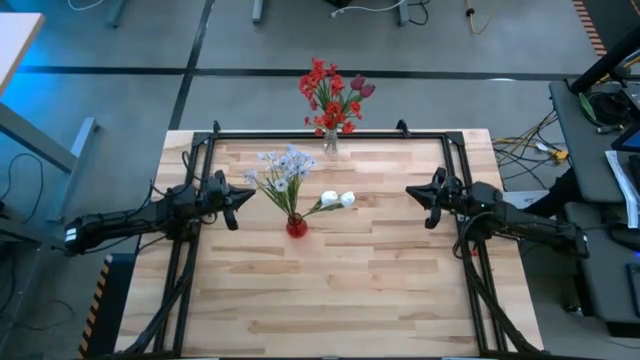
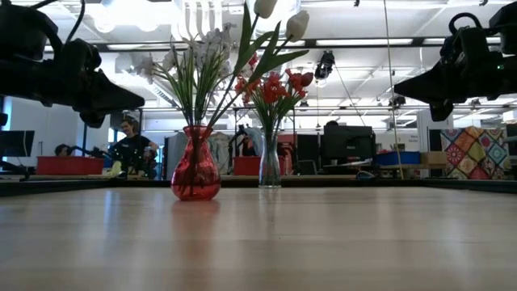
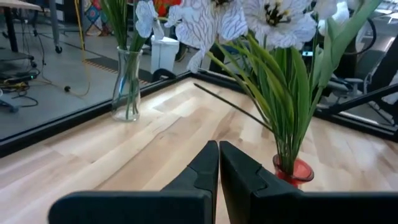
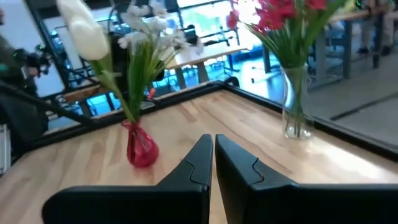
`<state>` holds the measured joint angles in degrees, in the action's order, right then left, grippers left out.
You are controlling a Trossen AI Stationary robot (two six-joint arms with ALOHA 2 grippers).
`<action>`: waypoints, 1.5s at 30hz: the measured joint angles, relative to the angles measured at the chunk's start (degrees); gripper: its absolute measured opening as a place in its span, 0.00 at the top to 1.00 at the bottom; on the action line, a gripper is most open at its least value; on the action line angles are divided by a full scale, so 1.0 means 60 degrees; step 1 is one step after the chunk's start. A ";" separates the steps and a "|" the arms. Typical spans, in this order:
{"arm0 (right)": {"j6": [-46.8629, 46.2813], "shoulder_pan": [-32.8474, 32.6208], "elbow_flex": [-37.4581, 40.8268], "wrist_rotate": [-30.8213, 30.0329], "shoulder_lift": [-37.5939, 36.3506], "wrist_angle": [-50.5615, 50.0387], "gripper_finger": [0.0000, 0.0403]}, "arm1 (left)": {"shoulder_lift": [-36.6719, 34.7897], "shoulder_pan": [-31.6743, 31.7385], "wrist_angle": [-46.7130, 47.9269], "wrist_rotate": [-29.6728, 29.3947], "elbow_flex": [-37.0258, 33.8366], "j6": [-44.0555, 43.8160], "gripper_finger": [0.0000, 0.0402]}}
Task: Sort flowers into vase by color
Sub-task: Return to Home Position
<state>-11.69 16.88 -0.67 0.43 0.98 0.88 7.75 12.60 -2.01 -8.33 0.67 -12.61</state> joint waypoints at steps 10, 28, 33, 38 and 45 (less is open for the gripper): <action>-0.0204 0.0004 0.0000 -0.0073 0.0497 -0.0030 0.97 | 0.0376 0.0000 0.0149 -0.0024 0.0066 -0.0012 1.00; -0.0223 0.0004 0.0004 -0.0073 0.0600 -0.0025 0.97 | 0.0510 0.0000 0.0002 -0.0042 0.0069 -0.0016 1.00; -0.0221 0.0004 0.0004 -0.0077 0.0604 -0.0024 0.97 | 0.0506 0.0000 -0.0005 -0.0038 0.0072 -0.0016 1.00; -0.0221 0.0004 0.0007 -0.0077 0.0603 -0.0024 0.97 | 0.0506 0.0000 -0.0009 -0.0031 0.0073 -0.0016 1.00; -0.0217 0.0004 0.0007 -0.0077 0.0604 -0.0025 0.97 | 0.0506 -0.0002 -0.0016 -0.0024 0.0076 -0.0018 1.00</action>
